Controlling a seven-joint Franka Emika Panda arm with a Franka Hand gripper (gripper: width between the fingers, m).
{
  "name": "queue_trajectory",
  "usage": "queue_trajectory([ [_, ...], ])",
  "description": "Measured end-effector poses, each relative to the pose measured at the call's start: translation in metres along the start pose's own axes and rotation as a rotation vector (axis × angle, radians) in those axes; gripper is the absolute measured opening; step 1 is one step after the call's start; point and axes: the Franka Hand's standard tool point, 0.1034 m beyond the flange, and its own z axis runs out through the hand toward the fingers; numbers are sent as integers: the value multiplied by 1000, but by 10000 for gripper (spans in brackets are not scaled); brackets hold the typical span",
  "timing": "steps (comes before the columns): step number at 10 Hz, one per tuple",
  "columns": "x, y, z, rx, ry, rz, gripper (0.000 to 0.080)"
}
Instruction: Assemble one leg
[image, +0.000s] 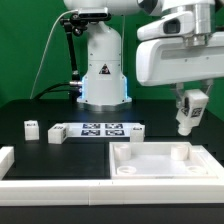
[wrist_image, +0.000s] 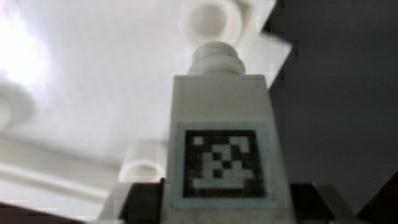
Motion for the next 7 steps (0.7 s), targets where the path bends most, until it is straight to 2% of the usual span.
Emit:
queue_trajectory([
  [4, -2, 0, 1, 1, -6, 6, 292],
  [5, 1, 2, 0, 3, -9, 38, 292],
  [7, 30, 10, -2, 2, 16, 88, 292],
])
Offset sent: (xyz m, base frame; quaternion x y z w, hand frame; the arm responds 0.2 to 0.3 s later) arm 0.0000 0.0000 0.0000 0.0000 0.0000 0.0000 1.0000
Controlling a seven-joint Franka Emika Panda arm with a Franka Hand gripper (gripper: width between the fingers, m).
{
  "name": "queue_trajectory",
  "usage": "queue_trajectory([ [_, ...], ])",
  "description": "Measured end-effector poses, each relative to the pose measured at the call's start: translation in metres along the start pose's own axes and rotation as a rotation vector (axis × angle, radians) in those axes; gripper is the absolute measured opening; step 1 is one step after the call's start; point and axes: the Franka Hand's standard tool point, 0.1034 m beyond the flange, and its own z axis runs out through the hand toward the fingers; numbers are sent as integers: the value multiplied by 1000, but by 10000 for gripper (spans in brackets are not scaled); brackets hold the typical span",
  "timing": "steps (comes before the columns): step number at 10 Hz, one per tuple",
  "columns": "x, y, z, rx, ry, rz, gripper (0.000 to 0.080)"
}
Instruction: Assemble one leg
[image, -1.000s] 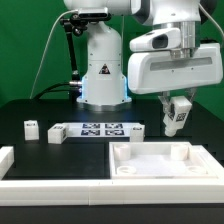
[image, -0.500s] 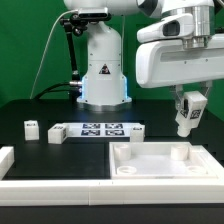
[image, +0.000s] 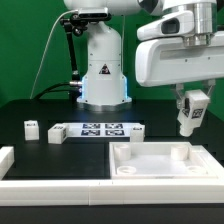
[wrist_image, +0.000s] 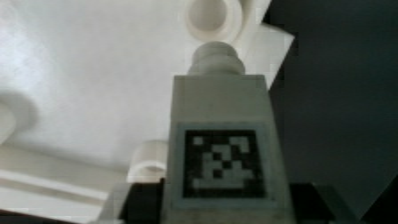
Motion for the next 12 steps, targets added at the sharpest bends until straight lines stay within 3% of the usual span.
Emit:
queue_trajectory([
  [3, 33, 21, 14, -6, 37, -31, 292],
  [5, 36, 22, 15, -10, 61, -32, 292],
  [6, 42, 26, 13, -28, 148, -39, 292],
  [7, 37, 26, 16, -36, 179, -39, 292],
  [12, 42, 32, 30, -33, 169, -45, 292],
])
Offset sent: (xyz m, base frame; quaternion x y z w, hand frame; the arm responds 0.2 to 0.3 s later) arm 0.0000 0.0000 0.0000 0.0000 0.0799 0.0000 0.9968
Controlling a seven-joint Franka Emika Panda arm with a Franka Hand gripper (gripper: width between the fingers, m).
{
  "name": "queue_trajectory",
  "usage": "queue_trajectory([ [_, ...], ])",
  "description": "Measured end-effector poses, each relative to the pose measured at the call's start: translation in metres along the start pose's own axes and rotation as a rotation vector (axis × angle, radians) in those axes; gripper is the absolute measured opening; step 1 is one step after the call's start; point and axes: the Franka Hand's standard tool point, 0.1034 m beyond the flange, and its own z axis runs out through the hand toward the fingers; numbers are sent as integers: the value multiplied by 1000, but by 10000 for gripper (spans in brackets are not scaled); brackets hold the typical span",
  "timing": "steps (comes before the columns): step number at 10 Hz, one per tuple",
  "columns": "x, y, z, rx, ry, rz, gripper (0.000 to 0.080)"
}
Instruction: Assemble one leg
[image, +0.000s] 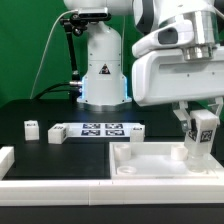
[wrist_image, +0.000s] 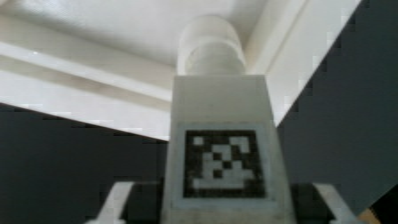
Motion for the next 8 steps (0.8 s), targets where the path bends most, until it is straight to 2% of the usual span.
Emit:
queue_trajectory([
  [5, -4, -3, 16, -5, 42, -1, 293],
  [8, -13, -5, 17, -21, 107, -2, 294],
])
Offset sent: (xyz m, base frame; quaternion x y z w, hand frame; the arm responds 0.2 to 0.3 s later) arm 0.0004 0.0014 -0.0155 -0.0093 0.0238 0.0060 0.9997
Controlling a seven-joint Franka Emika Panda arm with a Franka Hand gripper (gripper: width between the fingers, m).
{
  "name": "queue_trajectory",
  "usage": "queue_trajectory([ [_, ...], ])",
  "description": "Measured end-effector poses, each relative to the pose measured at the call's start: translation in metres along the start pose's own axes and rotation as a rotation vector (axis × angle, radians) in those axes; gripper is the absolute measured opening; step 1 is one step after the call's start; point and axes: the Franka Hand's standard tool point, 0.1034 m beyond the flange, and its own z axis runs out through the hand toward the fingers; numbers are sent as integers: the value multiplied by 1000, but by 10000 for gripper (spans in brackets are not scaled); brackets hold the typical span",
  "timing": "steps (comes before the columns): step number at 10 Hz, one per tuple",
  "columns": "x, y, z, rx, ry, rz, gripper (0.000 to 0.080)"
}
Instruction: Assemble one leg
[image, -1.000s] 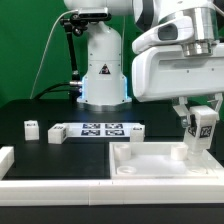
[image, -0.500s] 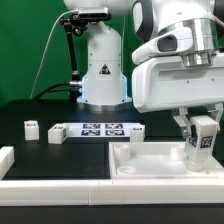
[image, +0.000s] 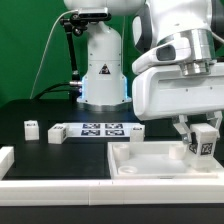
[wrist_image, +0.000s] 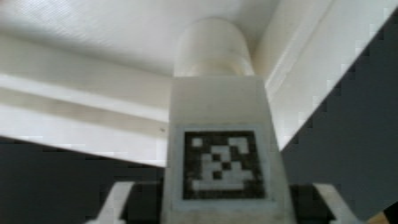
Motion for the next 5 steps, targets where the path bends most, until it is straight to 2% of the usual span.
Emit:
queue_trajectory([
  [2, -3, 0, -2, -8, 31, -1, 294],
  [3, -4, 0, -2, -8, 31, 0, 372],
  [4, -4, 0, -2, -8, 30, 0, 538],
  [5, -4, 0, -2, -7, 30, 0, 538],
])
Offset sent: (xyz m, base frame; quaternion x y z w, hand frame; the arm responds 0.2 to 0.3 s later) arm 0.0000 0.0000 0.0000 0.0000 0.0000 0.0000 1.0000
